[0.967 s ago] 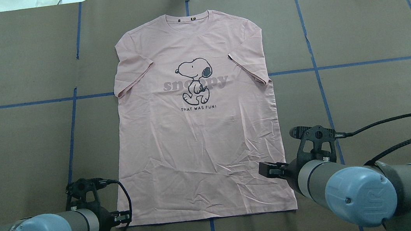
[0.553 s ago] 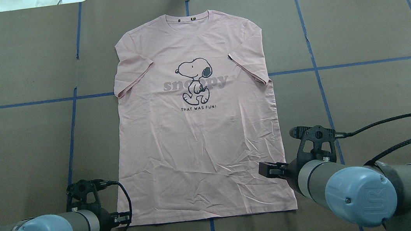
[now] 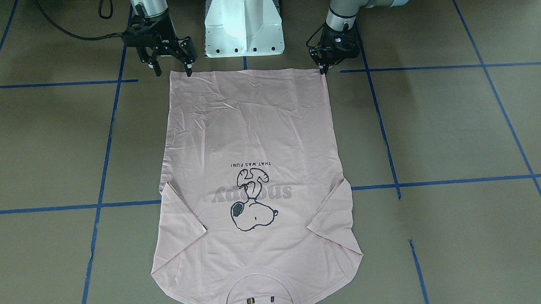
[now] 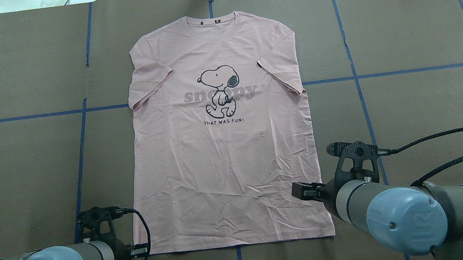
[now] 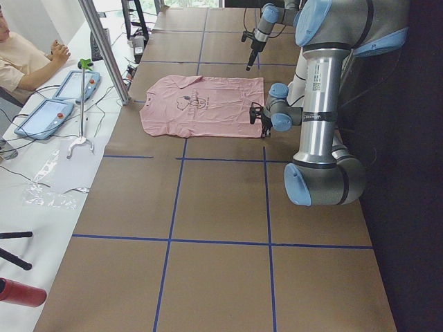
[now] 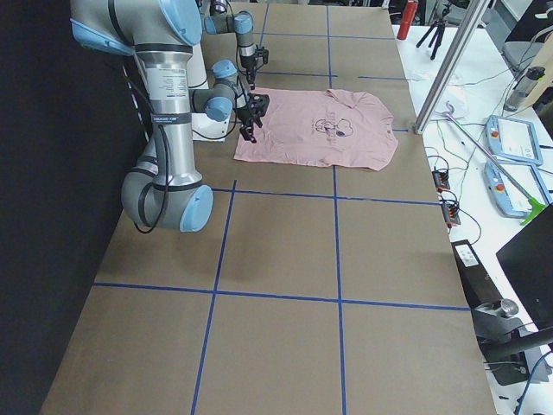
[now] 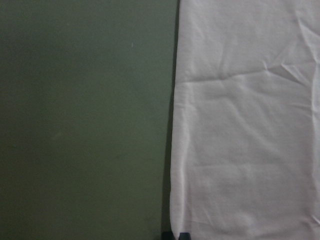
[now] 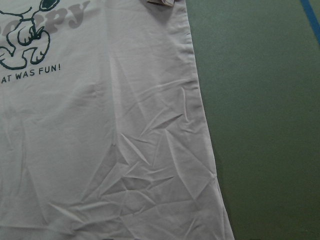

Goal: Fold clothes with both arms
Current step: 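Position both grippers at the two hem corners nearest the robot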

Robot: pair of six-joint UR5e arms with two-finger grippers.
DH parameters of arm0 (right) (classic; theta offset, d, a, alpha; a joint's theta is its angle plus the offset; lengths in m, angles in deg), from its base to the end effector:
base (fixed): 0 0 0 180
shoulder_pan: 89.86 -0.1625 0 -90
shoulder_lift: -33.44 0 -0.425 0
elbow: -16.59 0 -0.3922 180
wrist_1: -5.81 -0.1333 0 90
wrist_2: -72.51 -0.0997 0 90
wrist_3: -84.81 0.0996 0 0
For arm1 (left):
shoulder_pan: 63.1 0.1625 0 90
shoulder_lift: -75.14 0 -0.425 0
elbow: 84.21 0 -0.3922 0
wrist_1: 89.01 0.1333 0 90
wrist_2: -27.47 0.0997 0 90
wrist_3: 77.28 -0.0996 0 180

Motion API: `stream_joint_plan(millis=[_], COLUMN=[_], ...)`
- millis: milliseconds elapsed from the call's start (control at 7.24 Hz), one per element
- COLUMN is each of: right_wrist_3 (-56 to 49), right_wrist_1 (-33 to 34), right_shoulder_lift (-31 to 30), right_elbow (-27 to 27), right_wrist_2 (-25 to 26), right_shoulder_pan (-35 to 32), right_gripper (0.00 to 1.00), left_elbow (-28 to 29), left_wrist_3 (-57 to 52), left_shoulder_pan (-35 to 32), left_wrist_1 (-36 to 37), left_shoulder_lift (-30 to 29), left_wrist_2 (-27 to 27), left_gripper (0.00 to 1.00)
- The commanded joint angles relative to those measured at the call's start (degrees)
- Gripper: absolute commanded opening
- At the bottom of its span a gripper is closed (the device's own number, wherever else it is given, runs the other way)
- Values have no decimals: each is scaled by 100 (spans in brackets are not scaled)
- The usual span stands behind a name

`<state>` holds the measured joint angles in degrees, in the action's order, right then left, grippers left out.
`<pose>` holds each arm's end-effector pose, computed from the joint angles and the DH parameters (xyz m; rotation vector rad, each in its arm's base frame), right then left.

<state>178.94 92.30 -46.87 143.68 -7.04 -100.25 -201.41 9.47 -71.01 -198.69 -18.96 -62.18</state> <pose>-0.4440 -0.2353 0.2815 0.2190 -0.8683 0.3164 0.4824 -0.2022 0.3679 0.0922 0.8852 -0.0786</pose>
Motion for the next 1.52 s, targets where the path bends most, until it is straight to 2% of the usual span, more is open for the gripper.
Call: stream_joint_plan(millis=[0, 138, 276, 415, 829, 1382], right_wrist_3=[9, 113, 401, 657, 791, 791], right_wrist_1=[9, 9, 26, 35, 35, 35], right_shoulder_lift=[-2, -28, -28, -37, -45, -300], right_elbow=[-9, -35, -70, -236, -518, -598], right_wrist_2=[0, 44, 418, 500, 659, 764], right_shoulder_pan=[20, 142, 413, 572, 933, 1039], right_gripper=[93, 91, 83, 71, 69, 58], left_elbow=[-31, -48, -57, -57, -57, -48], left_wrist_3=[0, 0, 0, 0, 0, 9], left_shoulder_pan=[27, 27, 27, 27, 35, 35], left_wrist_1=[0, 0, 0, 0, 0, -9], left_shoulder_lift=[-3, -3, -12, -38, -65, -73], left_wrist_2=[0, 0, 0, 0, -9, -18], left_gripper=[2, 0, 0, 0, 0, 0])
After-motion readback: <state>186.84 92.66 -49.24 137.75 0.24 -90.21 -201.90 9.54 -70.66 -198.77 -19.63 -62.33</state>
